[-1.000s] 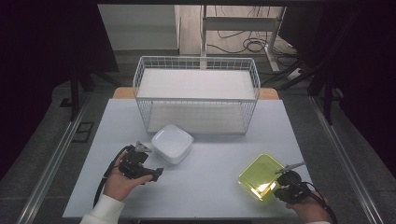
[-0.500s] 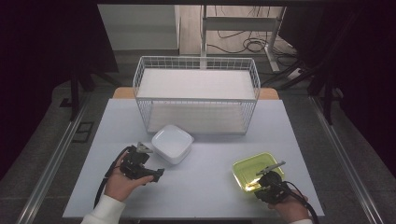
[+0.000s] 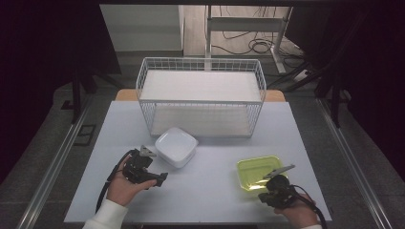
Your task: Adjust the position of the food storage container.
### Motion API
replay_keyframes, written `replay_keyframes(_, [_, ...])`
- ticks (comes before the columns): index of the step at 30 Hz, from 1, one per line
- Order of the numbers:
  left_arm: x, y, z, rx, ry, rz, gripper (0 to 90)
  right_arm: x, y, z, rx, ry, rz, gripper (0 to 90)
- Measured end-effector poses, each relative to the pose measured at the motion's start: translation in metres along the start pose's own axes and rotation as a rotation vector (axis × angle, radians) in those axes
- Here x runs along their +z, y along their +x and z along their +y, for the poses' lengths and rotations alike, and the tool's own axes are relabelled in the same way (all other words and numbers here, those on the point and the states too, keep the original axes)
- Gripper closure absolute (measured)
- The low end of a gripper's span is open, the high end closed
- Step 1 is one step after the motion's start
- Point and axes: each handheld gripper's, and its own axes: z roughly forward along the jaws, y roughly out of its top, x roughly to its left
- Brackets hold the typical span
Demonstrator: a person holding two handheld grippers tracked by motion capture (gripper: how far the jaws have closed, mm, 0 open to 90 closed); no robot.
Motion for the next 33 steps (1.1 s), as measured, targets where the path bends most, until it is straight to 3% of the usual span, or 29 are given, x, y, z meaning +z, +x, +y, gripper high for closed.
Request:
replay_keyframes(3, [-0.001, 0.002, 0.0, -0.017, -0.008, 0.004, 15.5, -0.014, -0.011, -0.003, 0.031, -0.034, -0.016, 88.1])
replay_keyframes(4, [-0.001, 0.003, 0.0, -0.03, -0.008, 0.005, 15.5, -0.026, -0.023, -0.005, 0.071, -0.07, -0.036, 88.2])
replay_keyframes(6, [-0.001, 0.004, 0.0, -0.047, -0.01, 0.006, 15.5, -0.032, -0.03, -0.006, 0.086, -0.085, -0.046, 88.2])
replay_keyframes(7, [0.0, 0.004, 0.0, -0.055, -0.008, 0.008, 15.5, -0.041, -0.043, -0.006, 0.12, -0.116, -0.056, 88.3])
replay_keyframes(9, [0.0, 0.003, 0.001, -0.055, -0.004, 0.008, 15.6, -0.042, -0.049, -0.005, 0.133, -0.127, -0.069, 88.3])
replay_keyframes(10, [0.001, 0.002, 0.001, -0.053, -0.004, 0.009, 15.5, -0.045, -0.065, -0.001, 0.16, -0.133, -0.126, 88.3])
replay_keyframes(14, [0.001, 0.001, 0.002, -0.042, 0.0, 0.006, 15.5, -0.044, -0.086, 0.01, 0.189, -0.145, -0.176, 88.4])
replay_keyframes(16, [0.002, 0.001, 0.002, -0.045, 0.0, 0.006, 15.5, -0.042, -0.09, 0.013, 0.192, -0.14, -0.192, 88.4])
replay_keyframes(20, [0.002, 0.003, 0.001, -0.048, 0.003, 0.011, 15.5, -0.02, -0.109, 0.025, 0.208, -0.081, -0.226, 88.4])
replay_keyframes(23, [0.0, 0.003, 0.0, -0.047, -0.001, 0.012, 15.5, -0.01, -0.11, 0.027, 0.199, -0.056, -0.229, 88.4])
replay_keyframes(24, [-0.002, 0.003, -0.001, -0.047, -0.003, 0.015, 15.5, -0.003, -0.107, 0.027, 0.182, -0.043, -0.207, 88.5])
replay_keyframes(33, [-0.003, 0.001, -0.001, -0.038, -0.006, 0.015, 15.5, 0.004, -0.089, 0.035, 0.116, -0.044, -0.169, 88.4])
